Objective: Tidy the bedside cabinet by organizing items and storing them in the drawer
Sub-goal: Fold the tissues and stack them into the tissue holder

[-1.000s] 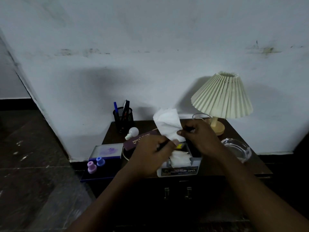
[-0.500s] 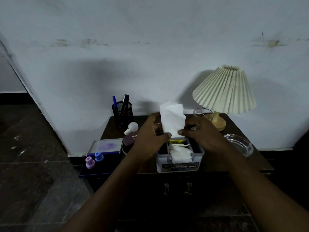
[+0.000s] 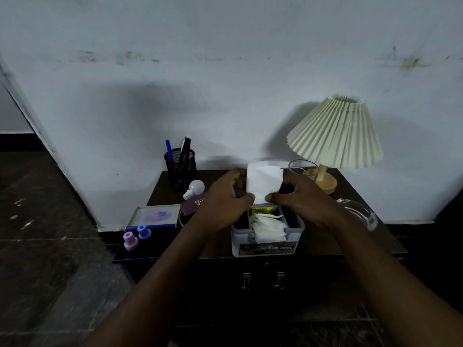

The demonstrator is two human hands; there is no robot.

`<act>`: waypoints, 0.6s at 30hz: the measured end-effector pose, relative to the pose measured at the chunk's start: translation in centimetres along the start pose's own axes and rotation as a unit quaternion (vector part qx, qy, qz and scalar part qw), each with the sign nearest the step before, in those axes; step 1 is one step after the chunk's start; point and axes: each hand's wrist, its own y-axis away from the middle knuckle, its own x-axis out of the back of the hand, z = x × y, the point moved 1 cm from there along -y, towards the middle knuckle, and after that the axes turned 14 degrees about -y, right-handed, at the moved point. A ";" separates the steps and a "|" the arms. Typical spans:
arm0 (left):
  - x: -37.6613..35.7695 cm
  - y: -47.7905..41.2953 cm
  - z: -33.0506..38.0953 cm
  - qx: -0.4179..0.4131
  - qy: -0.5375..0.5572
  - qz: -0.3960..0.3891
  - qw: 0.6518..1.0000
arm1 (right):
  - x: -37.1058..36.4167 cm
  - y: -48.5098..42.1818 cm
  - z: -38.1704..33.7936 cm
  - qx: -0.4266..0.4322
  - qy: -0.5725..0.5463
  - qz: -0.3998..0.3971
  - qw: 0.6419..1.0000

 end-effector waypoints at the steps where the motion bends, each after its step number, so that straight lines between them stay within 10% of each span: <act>1: 0.0 0.0 -0.2 0.002 0.005 -0.003 1.000 | 0.0 0.0 0.0 -0.010 0.007 -0.009 1.000; 18: 0.4 0.0 -0.1 0.008 0.000 0.019 1.000 | 0.2 -0.7 0.2 0.002 0.000 0.017 1.000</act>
